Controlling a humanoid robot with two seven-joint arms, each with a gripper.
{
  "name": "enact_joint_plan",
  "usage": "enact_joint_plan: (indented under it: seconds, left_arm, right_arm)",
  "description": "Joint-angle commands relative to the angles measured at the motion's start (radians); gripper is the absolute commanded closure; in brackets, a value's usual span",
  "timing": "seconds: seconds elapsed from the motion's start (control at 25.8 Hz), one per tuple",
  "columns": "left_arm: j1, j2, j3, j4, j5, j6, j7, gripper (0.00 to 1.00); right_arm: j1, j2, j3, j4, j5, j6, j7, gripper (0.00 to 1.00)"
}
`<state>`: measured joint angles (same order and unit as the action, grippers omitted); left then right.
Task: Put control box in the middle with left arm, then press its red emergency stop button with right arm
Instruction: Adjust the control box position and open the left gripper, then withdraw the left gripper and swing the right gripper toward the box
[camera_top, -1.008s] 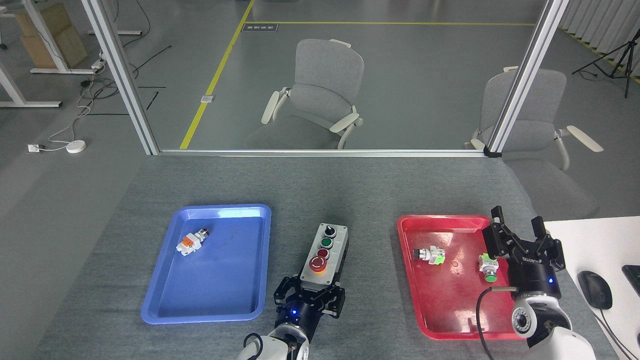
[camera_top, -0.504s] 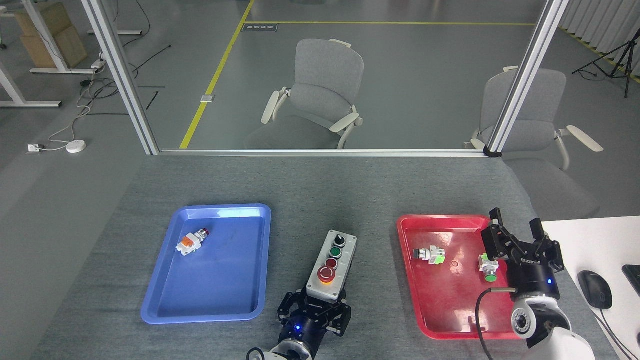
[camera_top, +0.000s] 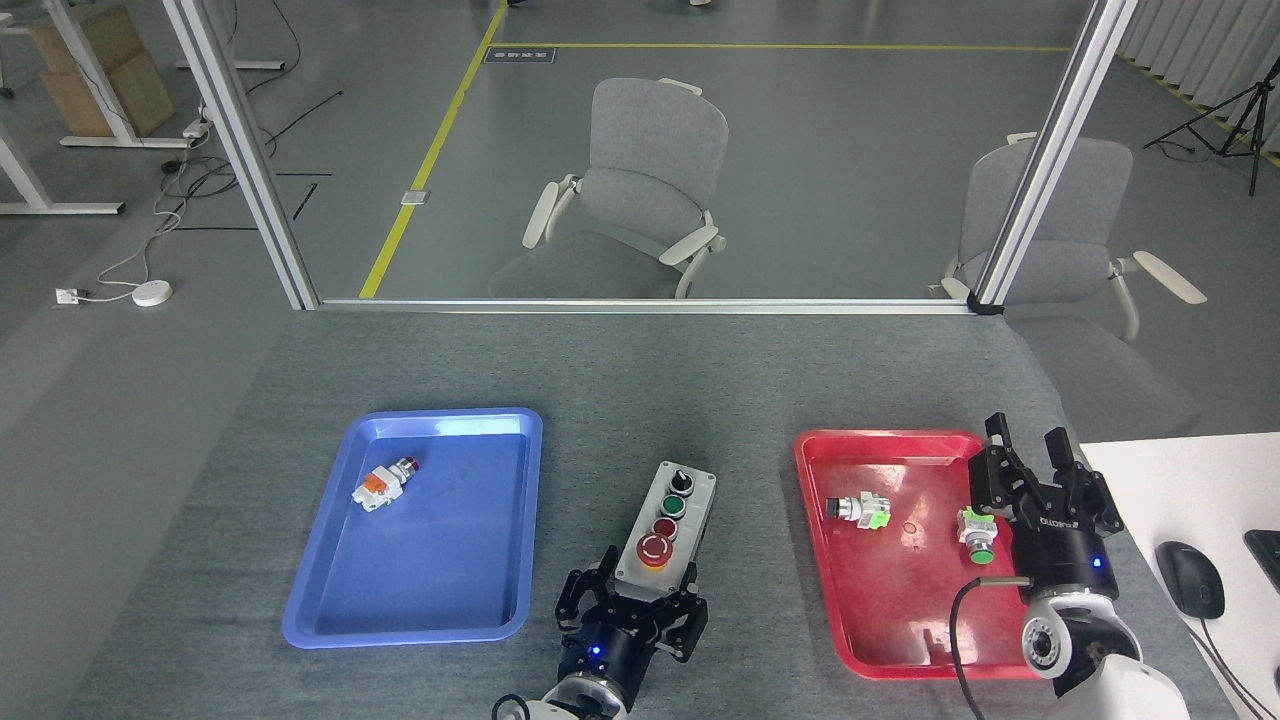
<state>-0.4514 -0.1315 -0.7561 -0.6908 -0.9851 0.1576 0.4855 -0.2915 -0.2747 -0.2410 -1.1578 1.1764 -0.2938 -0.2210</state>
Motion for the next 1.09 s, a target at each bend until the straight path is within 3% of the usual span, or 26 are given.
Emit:
enact_joint_plan:
  seconds: [0.0, 0.19, 0.31, 0.5, 0.66, 0.81, 0.89, 1.05]
  left_arm:
    - [0.002, 0.012, 0.001, -0.047, -0.003, 0.007, 0.027, 0.0]
    - [0.003, 0.066, 0.001, -0.119, -0.004, 0.01, 0.054, 0.0]
    - [0.003, 0.095, 0.003, -0.153, -0.015, 0.014, 0.077, 0.0]
    - [0.025, 0.185, 0.012, -0.276, -0.017, 0.066, 0.068, 0.0]
    - [0.034, 0.256, 0.021, -0.329, -0.012, 0.092, 0.062, 0.0]
    - [0.065, 0.296, 0.09, -0.329, -0.009, 0.089, 0.053, 0.0]
    - [0.082, 0.313, 0.118, -0.328, -0.01, 0.089, 0.051, 0.0]
    - [0.103, 0.339, 0.164, -0.328, -0.012, 0.091, 0.051, 0.0]
  right_arm:
    - [-0.035, -0.015, 0.058, 0.015, 0.003, -0.056, -0.006, 0.62]
    - [-0.137, -0.046, 0.262, 0.132, 0.003, -0.143, -0.005, 1.0]
    - [-0.19, -0.044, 0.394, 0.159, -0.009, -0.18, -0.006, 1.0]
    - [-0.199, -0.034, 0.532, 0.17, -0.007, -0.274, -0.003, 1.0]
    - [-0.192, -0.035, 0.545, 0.19, 0.014, -0.492, 0.028, 1.0]
    - [-0.187, -0.017, 0.535, 0.247, 0.017, -0.492, 0.216, 1.0]
    - [-0.184, 0.015, 0.532, 0.267, 0.016, -0.492, 0.242, 1.0]
    - [-0.184, 0.029, 0.529, 0.282, 0.016, -0.492, 0.246, 1.0]
